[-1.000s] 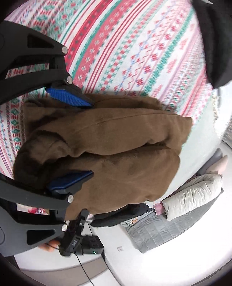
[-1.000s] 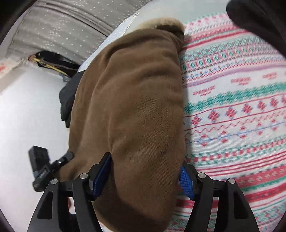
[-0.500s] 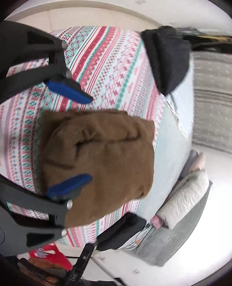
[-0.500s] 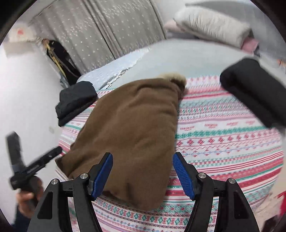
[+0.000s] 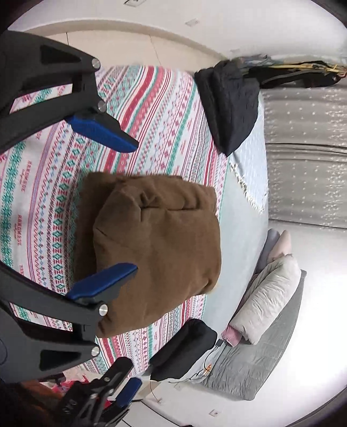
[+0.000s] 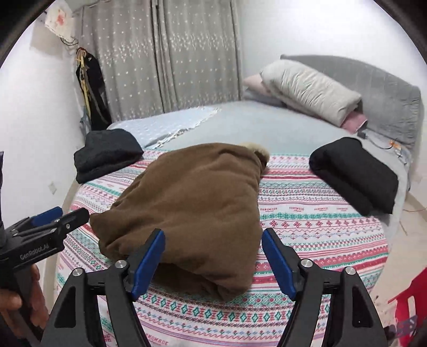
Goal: Fold large clothes
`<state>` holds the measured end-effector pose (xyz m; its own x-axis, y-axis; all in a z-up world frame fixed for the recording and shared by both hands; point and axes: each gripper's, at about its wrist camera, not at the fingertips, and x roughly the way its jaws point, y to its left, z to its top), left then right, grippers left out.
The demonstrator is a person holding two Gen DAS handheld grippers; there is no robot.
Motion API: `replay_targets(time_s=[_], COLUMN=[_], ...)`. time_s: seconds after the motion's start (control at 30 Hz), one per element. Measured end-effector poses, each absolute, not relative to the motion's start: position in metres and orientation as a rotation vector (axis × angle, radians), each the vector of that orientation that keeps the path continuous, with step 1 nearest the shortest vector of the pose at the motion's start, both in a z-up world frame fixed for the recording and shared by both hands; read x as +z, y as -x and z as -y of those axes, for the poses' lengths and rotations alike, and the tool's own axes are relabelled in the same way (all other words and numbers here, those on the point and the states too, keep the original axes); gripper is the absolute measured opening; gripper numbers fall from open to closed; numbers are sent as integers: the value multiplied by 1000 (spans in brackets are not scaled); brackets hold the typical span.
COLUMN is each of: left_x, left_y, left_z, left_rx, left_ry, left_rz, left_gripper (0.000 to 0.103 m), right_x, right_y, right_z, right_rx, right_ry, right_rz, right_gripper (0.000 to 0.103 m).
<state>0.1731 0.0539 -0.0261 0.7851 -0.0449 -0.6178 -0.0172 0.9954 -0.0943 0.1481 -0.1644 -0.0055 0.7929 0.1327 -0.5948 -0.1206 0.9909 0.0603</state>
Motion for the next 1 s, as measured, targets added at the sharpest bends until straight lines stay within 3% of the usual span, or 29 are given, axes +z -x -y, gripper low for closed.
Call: replay_targets(time_s=[0.5, 1.0], left_x=[-29, -42], left_y=[-140, -148], left_z=[-46, -33], left_rx=[103, 117], left_ry=[8, -9], left_rz=[-644, -686], left_gripper=[90, 91], right_x=[-8, -22], right_y=[-101, -105], right_z=[153, 147], right_rx=[15, -8], right_ry=[-39, -23], right_rz=[-601, -645], right_gripper=[91, 92])
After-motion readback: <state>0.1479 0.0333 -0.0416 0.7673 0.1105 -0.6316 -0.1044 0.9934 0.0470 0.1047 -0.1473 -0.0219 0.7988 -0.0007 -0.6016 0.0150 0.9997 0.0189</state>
